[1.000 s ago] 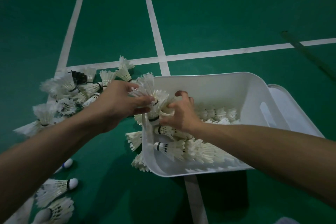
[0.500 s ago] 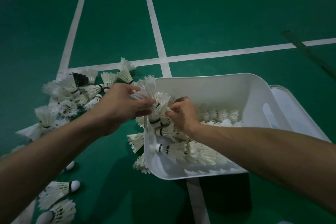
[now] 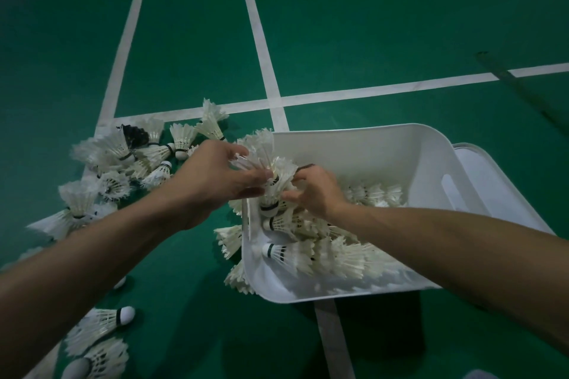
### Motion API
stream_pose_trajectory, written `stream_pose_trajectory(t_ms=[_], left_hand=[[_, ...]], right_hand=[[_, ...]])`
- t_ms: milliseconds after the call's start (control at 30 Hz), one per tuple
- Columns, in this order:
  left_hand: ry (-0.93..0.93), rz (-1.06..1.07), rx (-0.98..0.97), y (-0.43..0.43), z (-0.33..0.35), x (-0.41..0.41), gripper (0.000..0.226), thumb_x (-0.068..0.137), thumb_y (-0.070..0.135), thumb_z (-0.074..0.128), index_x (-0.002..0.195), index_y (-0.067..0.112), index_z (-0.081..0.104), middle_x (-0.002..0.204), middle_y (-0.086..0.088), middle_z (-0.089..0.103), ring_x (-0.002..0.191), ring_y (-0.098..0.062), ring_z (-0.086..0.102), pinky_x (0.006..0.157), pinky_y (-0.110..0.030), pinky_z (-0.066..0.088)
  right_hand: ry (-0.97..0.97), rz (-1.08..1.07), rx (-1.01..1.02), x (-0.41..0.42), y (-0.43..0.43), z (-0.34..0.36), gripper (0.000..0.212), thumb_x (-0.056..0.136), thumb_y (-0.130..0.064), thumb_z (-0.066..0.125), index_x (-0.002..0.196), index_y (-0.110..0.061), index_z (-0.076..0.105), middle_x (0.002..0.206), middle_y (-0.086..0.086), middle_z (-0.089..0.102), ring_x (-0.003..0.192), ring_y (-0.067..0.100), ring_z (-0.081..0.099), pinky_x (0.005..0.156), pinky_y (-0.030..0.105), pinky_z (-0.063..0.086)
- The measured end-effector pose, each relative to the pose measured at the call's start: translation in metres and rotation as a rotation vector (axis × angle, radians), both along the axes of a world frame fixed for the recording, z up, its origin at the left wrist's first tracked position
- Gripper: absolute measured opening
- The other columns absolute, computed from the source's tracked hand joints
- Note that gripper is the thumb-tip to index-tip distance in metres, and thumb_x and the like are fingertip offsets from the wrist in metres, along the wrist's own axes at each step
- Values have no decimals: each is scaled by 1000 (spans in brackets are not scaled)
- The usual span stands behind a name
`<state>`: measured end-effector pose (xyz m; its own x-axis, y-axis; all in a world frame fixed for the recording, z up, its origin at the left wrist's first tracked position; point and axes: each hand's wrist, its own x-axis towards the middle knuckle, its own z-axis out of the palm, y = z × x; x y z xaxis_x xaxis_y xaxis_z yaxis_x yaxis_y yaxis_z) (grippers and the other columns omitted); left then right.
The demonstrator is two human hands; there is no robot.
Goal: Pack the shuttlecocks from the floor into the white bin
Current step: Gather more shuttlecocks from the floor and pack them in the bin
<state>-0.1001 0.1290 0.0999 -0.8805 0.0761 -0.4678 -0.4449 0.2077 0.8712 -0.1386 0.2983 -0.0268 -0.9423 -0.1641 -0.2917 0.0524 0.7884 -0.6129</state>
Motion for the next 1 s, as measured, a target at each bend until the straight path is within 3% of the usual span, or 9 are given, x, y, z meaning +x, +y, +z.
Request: stream_pose_trajectory(t_ms=[67, 167, 333, 467, 600, 767, 867, 933, 1000], left_hand=[[-9, -23, -32, 4, 0, 0, 60, 74, 3, 71, 129, -5, 47, 87, -11, 69, 75, -19, 72, 63, -21, 57], [1, -92, -107, 10, 0, -1, 58, 76, 5, 71, 128, -1, 48, 87, -9, 65, 71, -16, 71, 58, -16, 54], [105, -280, -304, 24, -8, -7, 14, 77, 12, 74, 80, 18, 61, 79, -3, 71, 69, -14, 71, 66, -28, 59], [116, -353, -403, 34, -17, -15, 12, 78, 14, 74, 88, 12, 67, 80, -2, 72, 68, -11, 71, 67, -29, 59], [144, -430, -473, 41, -19, -17, 22, 79, 13, 74, 100, 10, 67, 84, -1, 71, 65, -9, 70, 62, -24, 57], [216, -443, -498, 38, -25, -15, 63, 77, 11, 74, 130, 32, 46, 122, -3, 55, 70, -13, 71, 71, -35, 60], [249, -438, -505, 30, -27, -14, 85, 76, 10, 75, 137, 47, 29, 129, -3, 48, 72, -14, 70, 71, -35, 60], [246, -438, -529, 28, -27, -13, 84, 76, 12, 75, 138, 45, 28, 129, -3, 50, 73, -13, 70, 73, -33, 59], [229, -475, -589, 29, -26, -13, 63, 79, 18, 73, 132, 31, 43, 127, -3, 55, 74, -10, 69, 73, -31, 57]], right_hand=[[12, 37, 43, 3, 8, 3, 50, 76, -39, 75, 117, -13, 67, 122, 2, 65, 110, 19, 59, 94, 27, 44], [8, 18, 52, 6, 20, 9, 57, 72, -33, 80, 123, -14, 63, 128, 2, 60, 117, 20, 54, 101, 30, 42], [129, -198, -221, 5, 47, 40, 31, 85, -17, 71, 115, -19, 65, 114, -4, 63, 100, 8, 60, 92, 29, 52], [363, 47, -364, 16, 60, 71, 41, 81, -23, 75, 116, -35, 57, 127, -8, 51, 101, 5, 58, 78, 23, 57], [376, 237, -222, 18, 58, 69, 30, 77, -17, 78, 106, -19, 69, 127, -3, 53, 100, 7, 57, 77, 18, 55], [317, 145, -217, 11, 59, 63, 22, 76, -15, 78, 96, -8, 71, 109, -1, 63, 80, 4, 61, 76, 17, 56], [274, -53, -230, 5, 68, 57, 25, 76, -21, 79, 97, -11, 72, 100, -4, 64, 78, 0, 61, 68, 9, 52], [211, -177, -261, 5, 71, 52, 20, 75, -21, 79, 91, -13, 71, 90, -6, 64, 79, 3, 63, 69, 12, 52], [171, -230, -268, 5, 70, 48, 14, 75, -17, 80, 82, -17, 69, 83, -2, 66, 79, 11, 66, 73, 23, 56]])
